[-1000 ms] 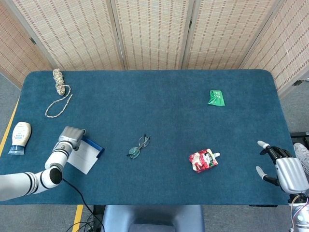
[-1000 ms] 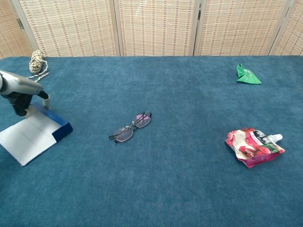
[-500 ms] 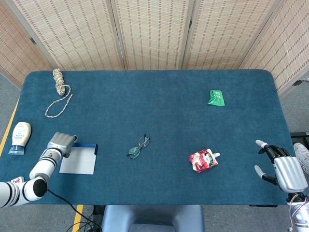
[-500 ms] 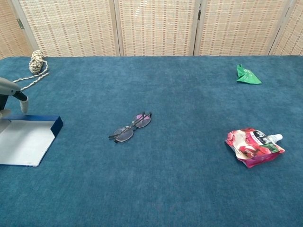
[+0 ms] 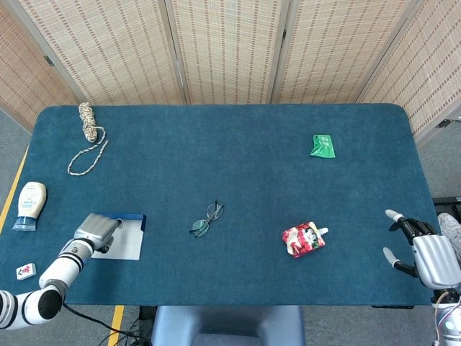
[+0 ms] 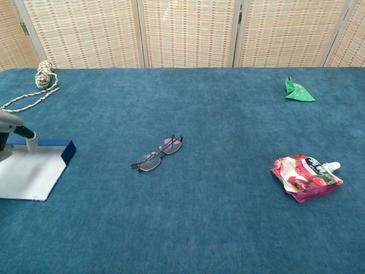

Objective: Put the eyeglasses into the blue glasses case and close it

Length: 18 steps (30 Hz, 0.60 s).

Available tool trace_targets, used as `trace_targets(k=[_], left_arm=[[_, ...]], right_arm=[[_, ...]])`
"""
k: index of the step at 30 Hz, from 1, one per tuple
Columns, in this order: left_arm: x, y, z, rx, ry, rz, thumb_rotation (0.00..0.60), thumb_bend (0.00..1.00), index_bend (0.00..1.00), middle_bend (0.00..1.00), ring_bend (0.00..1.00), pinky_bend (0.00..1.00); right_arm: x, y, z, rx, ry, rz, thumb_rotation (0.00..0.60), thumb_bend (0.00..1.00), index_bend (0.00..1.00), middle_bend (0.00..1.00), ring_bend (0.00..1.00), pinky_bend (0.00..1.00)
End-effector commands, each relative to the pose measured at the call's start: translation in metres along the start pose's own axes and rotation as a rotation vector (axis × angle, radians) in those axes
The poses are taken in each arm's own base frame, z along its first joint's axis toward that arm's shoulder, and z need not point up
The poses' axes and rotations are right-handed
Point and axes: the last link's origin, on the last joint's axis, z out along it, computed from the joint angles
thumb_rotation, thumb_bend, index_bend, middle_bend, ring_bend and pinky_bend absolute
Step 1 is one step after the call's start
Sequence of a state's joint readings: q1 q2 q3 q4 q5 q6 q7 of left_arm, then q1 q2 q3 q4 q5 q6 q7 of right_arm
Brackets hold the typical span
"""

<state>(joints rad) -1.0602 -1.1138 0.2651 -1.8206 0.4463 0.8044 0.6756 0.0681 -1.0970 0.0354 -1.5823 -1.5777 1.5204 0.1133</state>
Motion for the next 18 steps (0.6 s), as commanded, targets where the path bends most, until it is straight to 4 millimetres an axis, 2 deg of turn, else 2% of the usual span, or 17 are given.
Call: trace_targets(k=[1, 9, 18], left_arm=[[-0.003, 0.003, 0.008, -0.002, -0.032, -0.028, 0.6, 0.67, 0.25, 0.95, 0.95, 1.0], [0.008, 0.012, 0.028, -0.007, 0.026, -0.081, 0.6, 0.67, 0.17, 0.95, 0.95, 1.0], [0.029, 0.028, 0.047, -0.007, 0.109, -0.082, 0.6, 0.67, 0.14, 0.95, 0.95, 1.0]], right_arm=[[0.001, 0.001, -0.001, -0.003, 0.004, 0.001, 0.6, 0.29, 0.17, 0.41, 0.33, 0.3], [0.001, 0.003, -0.003, -0.005, 0.005, 0.002, 0.6, 0.29, 0.17, 0.42, 0.33, 0.3], [0.002, 0.004, -0.004, -0.008, 0.009, 0.0, 0.6, 0.29, 0.17, 0.42, 0.34, 0.3]])
